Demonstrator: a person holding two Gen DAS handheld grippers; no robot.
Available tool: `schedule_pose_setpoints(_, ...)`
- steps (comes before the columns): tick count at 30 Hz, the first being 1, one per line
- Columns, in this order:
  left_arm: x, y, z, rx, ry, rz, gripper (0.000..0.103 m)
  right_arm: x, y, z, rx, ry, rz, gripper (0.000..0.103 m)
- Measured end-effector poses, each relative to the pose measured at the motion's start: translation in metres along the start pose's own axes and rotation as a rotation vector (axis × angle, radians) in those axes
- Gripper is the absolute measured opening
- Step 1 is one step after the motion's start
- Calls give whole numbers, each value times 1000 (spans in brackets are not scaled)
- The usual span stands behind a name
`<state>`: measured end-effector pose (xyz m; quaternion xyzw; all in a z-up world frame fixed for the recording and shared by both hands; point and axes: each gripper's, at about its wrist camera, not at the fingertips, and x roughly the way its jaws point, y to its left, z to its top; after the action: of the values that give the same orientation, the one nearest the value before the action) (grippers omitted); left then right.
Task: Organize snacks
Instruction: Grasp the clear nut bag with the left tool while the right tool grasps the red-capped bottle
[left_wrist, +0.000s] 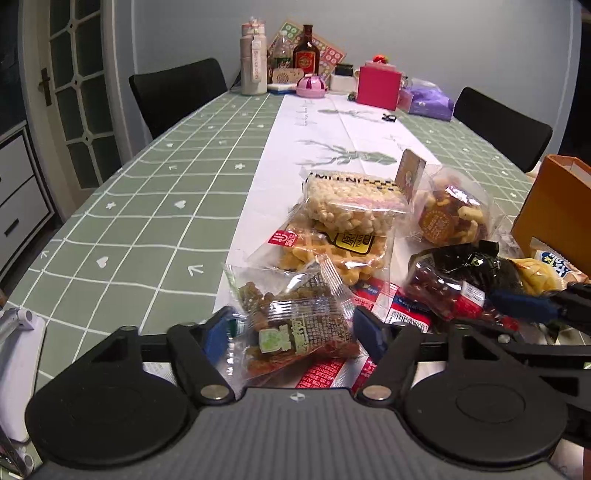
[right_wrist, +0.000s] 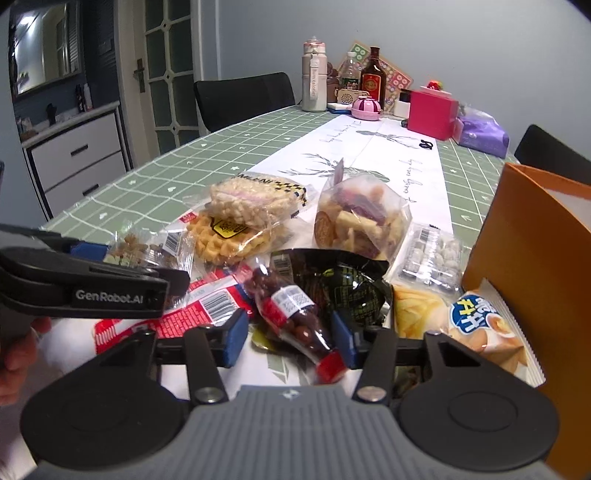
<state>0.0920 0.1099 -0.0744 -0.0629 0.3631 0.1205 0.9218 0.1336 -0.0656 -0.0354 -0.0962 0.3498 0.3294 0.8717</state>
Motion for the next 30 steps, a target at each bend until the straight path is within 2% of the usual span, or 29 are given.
schedule_pose_setpoints(5, -4, -3, -2, 16, -4, -18, 67, -8, 2, -4, 3, 12, 27, 25)
schedule_pose_setpoints(9, -13, -6, -3, 14, -6, -47, 64, -19, 4, -11, 15, 14, 36, 25)
schedule_pose_setpoints(17, -36, -18, -11, 0, 12, -107, 63, -49, 2, -23, 63, 4, 32, 20)
schedule_pose_setpoints(20, -42, -26, -14, 18, 23, -108, 63, -61, 1, -26, 67, 1, 23, 20)
schedule_pose_setpoints(25, -54, -37, -23, 21, 49, -149, 63, -82, -3, -41, 52, 48, -25, 20)
schedule_pose_setpoints(30, -59, -52, -36, 29, 91, -210, 63, -102, -9, -65, 71, 71, -31, 20)
